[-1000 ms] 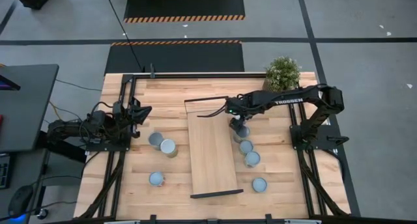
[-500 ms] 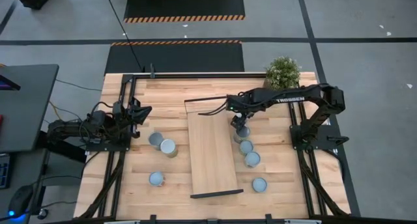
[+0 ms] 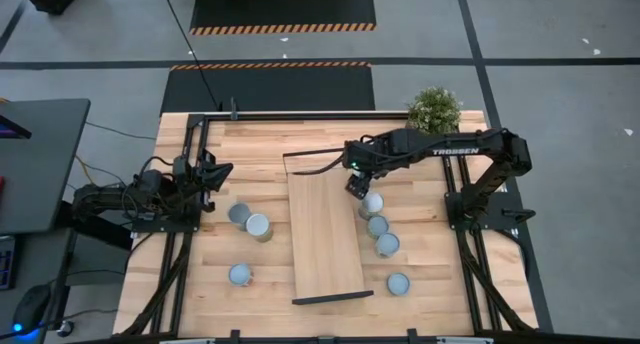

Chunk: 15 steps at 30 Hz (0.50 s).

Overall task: Pick and place cans onto a shelf
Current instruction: Put the canned carrots on the shelf

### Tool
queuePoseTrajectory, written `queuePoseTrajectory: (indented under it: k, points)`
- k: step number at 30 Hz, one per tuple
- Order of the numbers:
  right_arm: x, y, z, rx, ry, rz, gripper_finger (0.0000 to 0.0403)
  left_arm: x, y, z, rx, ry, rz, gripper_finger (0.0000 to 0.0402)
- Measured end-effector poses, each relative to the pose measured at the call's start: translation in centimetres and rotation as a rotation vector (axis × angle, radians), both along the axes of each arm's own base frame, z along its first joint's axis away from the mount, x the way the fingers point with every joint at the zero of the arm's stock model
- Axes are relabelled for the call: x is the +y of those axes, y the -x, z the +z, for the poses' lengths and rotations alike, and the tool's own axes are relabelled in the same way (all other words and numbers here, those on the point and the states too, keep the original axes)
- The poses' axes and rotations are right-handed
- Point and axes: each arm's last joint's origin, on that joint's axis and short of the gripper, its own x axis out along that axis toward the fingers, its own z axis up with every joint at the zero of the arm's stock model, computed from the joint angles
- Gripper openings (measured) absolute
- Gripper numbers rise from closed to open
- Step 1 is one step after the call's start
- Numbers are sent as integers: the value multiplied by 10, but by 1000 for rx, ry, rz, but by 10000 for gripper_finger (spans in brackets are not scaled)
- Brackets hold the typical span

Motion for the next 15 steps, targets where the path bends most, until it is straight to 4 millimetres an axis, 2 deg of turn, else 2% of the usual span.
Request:
queuePoseTrajectory:
  k: [10,15]
  points:
    - [19,-16,-1,-87,-40,38,329,0,0,1,-6,-2,1,23]
    - [27,-40,-5,-26,-26,128,329,0,1,2,-21,-5,4,23]
